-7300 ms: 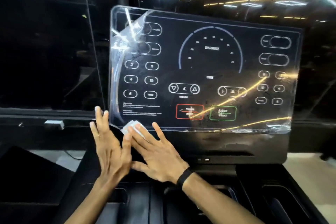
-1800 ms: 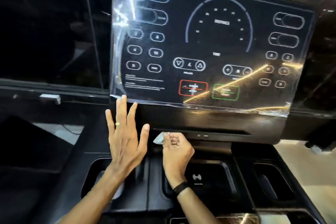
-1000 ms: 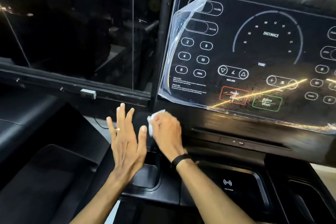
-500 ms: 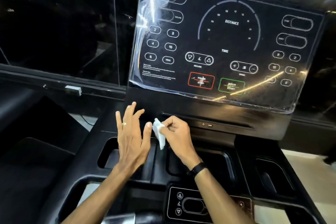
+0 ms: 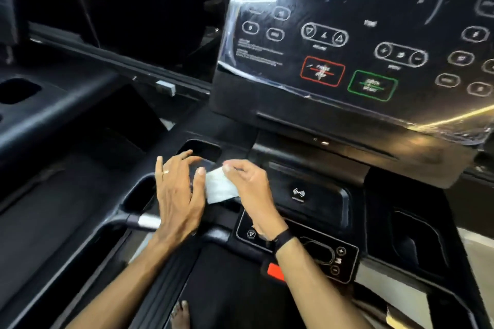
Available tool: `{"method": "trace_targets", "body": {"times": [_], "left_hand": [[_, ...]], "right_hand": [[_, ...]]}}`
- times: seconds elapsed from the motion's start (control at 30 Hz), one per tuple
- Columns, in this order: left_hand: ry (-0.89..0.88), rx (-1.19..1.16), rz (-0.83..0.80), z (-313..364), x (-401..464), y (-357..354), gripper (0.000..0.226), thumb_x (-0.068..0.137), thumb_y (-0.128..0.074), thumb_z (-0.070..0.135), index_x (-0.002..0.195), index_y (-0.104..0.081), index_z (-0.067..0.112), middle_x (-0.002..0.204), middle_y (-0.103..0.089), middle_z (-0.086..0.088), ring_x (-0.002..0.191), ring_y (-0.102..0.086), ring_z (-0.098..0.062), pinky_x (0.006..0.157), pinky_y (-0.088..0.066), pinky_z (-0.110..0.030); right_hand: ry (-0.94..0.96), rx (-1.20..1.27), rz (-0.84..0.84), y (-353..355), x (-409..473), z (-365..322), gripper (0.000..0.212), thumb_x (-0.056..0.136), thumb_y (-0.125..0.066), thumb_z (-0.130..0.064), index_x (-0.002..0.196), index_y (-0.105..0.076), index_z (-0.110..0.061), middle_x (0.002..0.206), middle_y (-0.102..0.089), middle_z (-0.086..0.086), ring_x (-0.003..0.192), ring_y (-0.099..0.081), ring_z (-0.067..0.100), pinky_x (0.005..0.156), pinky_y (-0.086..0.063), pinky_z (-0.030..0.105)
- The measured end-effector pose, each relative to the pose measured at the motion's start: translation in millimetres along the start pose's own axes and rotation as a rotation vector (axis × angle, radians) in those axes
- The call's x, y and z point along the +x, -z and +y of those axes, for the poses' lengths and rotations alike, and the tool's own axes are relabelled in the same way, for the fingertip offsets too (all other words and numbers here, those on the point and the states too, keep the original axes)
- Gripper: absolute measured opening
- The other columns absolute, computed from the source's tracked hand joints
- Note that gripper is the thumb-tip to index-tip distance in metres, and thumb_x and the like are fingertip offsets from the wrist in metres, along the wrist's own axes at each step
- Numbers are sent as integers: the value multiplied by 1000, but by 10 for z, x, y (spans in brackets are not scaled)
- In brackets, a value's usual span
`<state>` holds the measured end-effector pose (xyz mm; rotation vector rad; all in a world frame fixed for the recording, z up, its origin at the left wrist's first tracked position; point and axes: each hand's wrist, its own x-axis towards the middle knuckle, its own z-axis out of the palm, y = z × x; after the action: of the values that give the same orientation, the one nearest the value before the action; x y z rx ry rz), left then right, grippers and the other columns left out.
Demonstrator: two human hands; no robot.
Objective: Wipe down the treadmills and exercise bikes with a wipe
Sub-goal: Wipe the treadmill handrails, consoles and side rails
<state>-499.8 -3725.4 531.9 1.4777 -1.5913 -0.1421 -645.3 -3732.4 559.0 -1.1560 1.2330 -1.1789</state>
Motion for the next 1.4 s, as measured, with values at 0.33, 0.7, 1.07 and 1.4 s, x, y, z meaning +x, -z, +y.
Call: {"method": "trace_targets", "body": {"times": [0.33, 0.7, 1.07, 1.4], "left_hand": [[23, -10, -37, -83, -72, 158, 40, 102, -32, 38, 109, -63, 15, 105, -62, 10, 102, -57, -9, 122, -14, -47], [-133, -221, -270, -69, -58, 42, 50, 103, -29, 39, 127, -59, 7, 111, -65, 3, 112, -58, -10, 123, -16, -45], [-314, -283, -462, 76, -366, -103, 48, 103, -30, 39, 137, -49, 10, 132, -59, -5, 128, -51, -18, 124, -8, -47], [-315, -183, -477, 202, -369, -350, 56, 103, -28, 43, 140, -46, 4, 141, -53, -13, 139, -43, -26, 124, -6, -48]], "right_hand": [[151, -233, 31, -288, -105, 15, 25, 93, -58, -4, 109, -72, -16, 101, -75, 0, 94, -69, 11, 84, -56, 31], [540, -1298, 389, -85, -822, 566, 61, 100, -46, -12, 156, -24, -1, 166, -12, 17, 154, -9, 29, 121, -21, 52], [82, -1595, 333, -155, -1175, 800, 87, 98, -24, -65, 159, -9, -6, 167, 5, 13, 155, 6, 24, 123, 3, 48], [-28, -1550, 440, 661, -1502, 730, 98, 95, -19, -77, 159, 5, -6, 167, 11, 11, 155, 7, 24, 124, 4, 51]]}}
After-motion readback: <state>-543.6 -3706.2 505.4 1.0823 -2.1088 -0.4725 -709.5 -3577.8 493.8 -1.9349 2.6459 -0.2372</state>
